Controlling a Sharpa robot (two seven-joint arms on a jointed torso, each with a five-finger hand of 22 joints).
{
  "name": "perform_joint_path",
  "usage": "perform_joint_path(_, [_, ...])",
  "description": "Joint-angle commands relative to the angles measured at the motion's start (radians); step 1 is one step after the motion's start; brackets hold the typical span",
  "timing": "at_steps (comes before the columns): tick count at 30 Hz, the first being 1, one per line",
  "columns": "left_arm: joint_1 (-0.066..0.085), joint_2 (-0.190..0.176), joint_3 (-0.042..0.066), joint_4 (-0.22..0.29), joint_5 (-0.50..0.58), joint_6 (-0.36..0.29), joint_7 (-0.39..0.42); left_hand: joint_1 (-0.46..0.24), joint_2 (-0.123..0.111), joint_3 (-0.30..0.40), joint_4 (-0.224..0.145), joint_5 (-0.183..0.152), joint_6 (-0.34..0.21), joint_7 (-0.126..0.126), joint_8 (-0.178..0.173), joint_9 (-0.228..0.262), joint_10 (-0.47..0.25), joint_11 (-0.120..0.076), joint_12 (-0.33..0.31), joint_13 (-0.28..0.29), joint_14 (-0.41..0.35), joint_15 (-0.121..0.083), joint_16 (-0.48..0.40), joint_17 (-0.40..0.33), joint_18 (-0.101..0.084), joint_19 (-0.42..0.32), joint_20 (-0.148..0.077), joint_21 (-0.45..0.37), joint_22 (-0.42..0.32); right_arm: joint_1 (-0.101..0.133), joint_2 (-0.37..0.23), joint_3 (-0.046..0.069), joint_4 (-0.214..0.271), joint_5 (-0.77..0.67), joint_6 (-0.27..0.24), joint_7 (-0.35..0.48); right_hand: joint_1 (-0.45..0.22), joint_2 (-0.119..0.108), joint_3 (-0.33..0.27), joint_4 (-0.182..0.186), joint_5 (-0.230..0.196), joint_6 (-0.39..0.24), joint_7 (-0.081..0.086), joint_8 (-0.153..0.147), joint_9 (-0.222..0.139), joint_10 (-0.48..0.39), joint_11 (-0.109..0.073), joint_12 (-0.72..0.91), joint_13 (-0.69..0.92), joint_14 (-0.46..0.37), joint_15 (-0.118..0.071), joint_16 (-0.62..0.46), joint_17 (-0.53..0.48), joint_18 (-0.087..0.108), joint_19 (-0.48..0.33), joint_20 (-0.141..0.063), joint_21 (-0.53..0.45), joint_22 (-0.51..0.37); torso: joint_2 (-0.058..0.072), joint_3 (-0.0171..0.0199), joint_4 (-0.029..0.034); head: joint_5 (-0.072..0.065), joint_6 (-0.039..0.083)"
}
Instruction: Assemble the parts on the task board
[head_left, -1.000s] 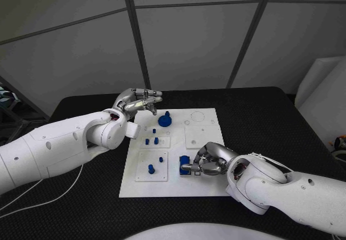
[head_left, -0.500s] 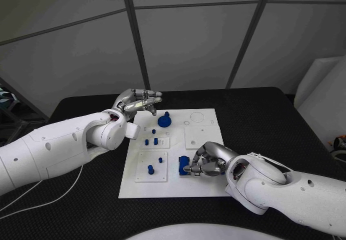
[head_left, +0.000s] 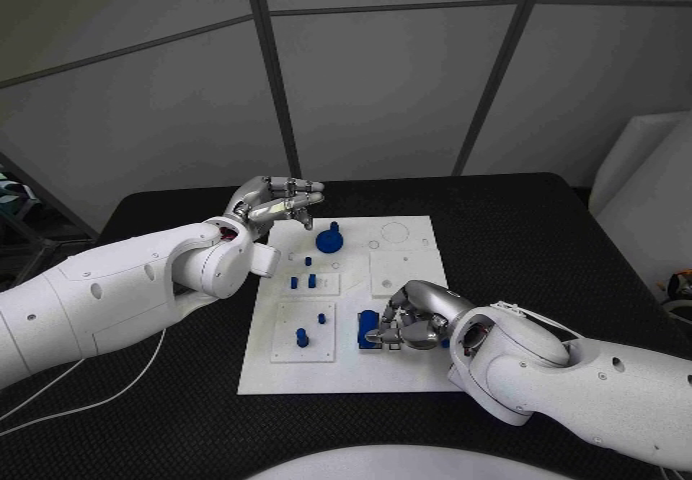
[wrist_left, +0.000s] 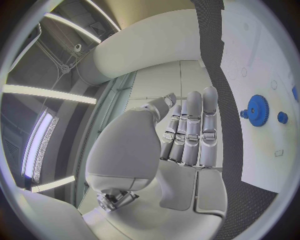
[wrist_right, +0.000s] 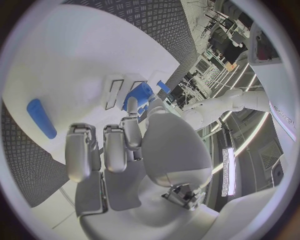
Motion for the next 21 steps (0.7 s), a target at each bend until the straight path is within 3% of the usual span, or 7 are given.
perform_joint_path(1, [0.002,-0.001,0.001,0.001,0.001,0.01,0.005,-0.003,0.011,-0.007,0.001,0.001,-0.006,0.001,-0.003,0.0,-0.009,-0.001,0.005,-0.001,-0.006,0.0,0.005,-0.001,-0.01,-0.007,-0.003,-0.005,-0.002,-0.002,-0.005,-0.003,-0.006,-0.013,0.028,-0.013,0.046,0.019,0.003,-0.014,-0.009,-0.004,-0.007,0.002,0.002,0.005,-0.007,-0.003,-0.002,0.061,-0.006,0.003,0.024,-0.011,0.029,-0.008,0.0,0.18,0.0,0.0007,-0.0004,0.0,-0.002])
perform_joint_path(12, [0.001,-0.002,0.001,0.002,0.001,0.01,0.006,-0.003,0.012,-0.007,0.001,0.002,-0.007,0.001,-0.003,0.0,-0.01,-0.001,0.006,-0.001,-0.006,0.0,0.005,-0.001,-0.01,-0.007,-0.003,-0.006,-0.002,-0.002,-0.027,-0.004,0.002,-0.012,0.011,-0.008,0.065,0.025,0.01,-0.021,0.005,-0.005,-0.007,-0.002,0.002,0.003,-0.006,-0.008,-0.003,0.06,-0.005,0.002,0.023,-0.011,0.027,-0.008,-0.002,0.178,0.0,0.0012,-0.0008,-0.001,-0.008])
perform_joint_path(21, [0.001,-0.004,0.0,0.002,0.001,0.009,0.006,-0.003,0.012,-0.007,0.001,0.002,-0.007,0.001,-0.003,0.0,-0.01,-0.001,0.006,-0.001,-0.006,0.0,0.005,-0.001,-0.01,-0.007,-0.003,-0.006,-0.002,-0.002,-0.045,-0.004,0.015,0.008,-0.009,0.028,0.022,-0.008,-0.023,0.006,-0.007,-0.029,0.01,-0.022,-0.004,-0.009,0.006,-0.035,-0.019,0.057,0.003,-0.009,0.006,-0.007,0.016,-0.003,-0.014,0.166,-0.001,0.0008,-0.0006,0.0,-0.01])
